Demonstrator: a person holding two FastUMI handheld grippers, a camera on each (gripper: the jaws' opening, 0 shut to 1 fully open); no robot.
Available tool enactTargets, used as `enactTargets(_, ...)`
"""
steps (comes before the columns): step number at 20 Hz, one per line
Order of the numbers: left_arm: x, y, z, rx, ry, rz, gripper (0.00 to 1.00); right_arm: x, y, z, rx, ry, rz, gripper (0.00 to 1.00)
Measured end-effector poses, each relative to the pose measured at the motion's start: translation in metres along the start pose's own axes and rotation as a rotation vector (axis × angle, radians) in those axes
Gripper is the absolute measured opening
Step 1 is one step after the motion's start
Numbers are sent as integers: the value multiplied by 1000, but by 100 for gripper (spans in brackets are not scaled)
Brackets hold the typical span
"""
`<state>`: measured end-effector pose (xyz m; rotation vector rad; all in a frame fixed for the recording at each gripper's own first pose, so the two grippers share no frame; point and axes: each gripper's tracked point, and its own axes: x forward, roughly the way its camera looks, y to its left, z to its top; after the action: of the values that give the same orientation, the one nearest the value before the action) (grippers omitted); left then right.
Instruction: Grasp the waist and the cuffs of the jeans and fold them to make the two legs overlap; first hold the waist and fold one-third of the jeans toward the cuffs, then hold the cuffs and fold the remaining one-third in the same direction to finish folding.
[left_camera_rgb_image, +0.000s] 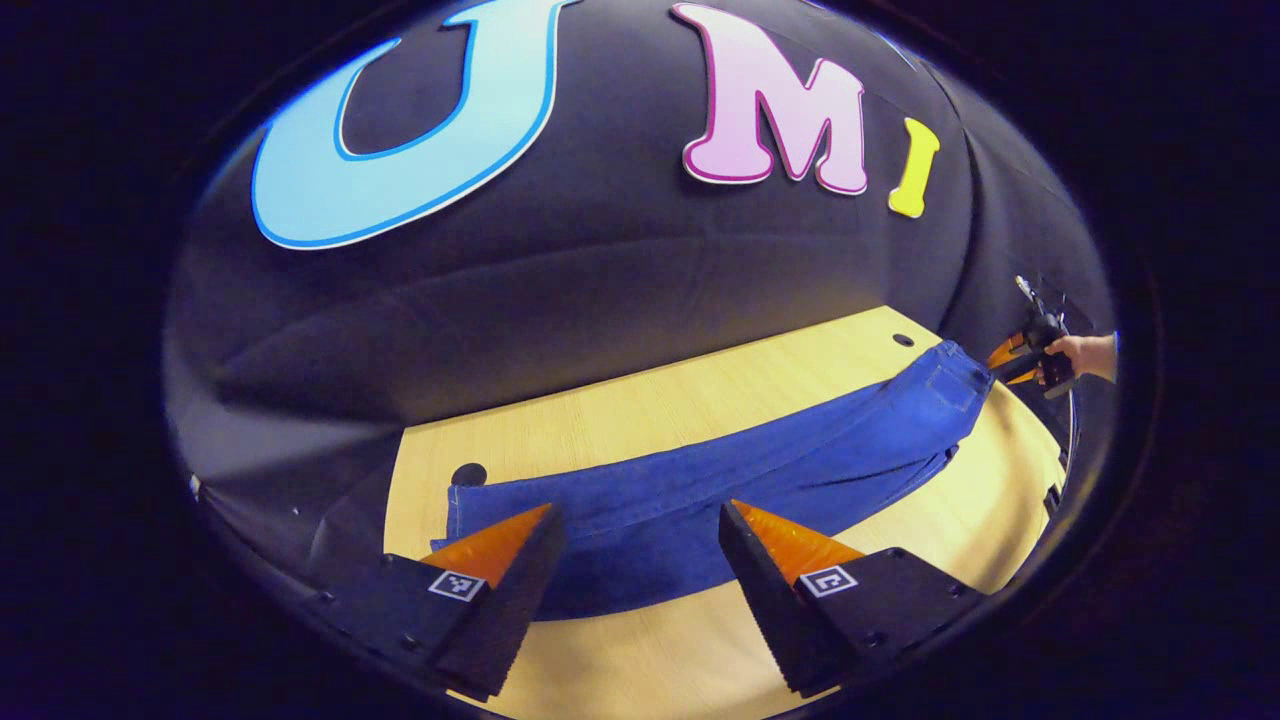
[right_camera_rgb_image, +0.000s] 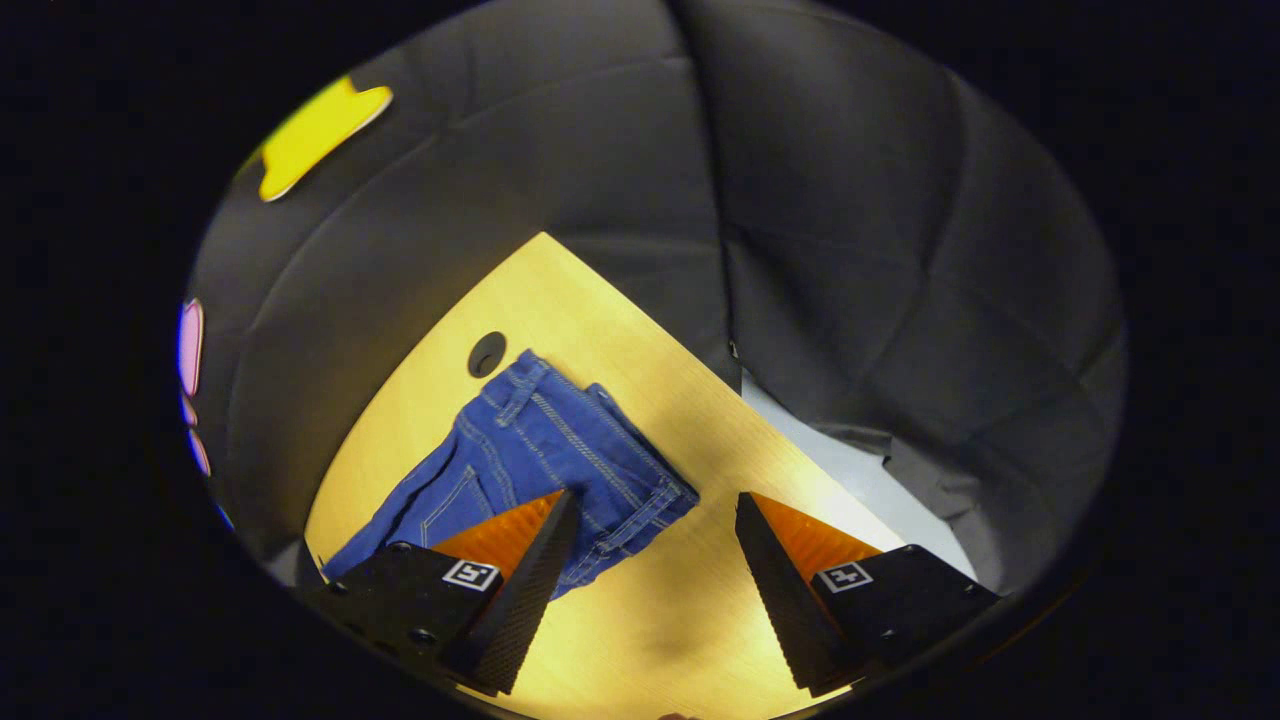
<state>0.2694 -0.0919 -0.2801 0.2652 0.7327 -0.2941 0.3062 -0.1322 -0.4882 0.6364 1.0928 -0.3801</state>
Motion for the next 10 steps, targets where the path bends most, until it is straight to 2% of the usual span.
enactTargets(3, 6, -4, -6, 4, 27, 9, 98, 16, 8, -3, 41, 41, -7, 99)
enactTargets(4, 10, -7, -5, 3, 27, 12, 99, 19, 14, 5, 51, 2, -15, 99)
enactTargets(5, 12, -11, -3, -1, 22, 10, 98, 25, 21, -1, 64, 43, -8, 99)
enactTargets(6, 13, -17, 0, -6, 12, 1, 98, 23, 20, 0, 66, 13, -31, 85)
enactTargets(7, 12, -23, -2, -13, 6, -17, 98, 23, 22, -8, 67, 55, -22, 98)
enactTargets(10, 5, -30, -17, 8, 26, -42, 98, 28, 31, -7, 65, 40, -24, 41)
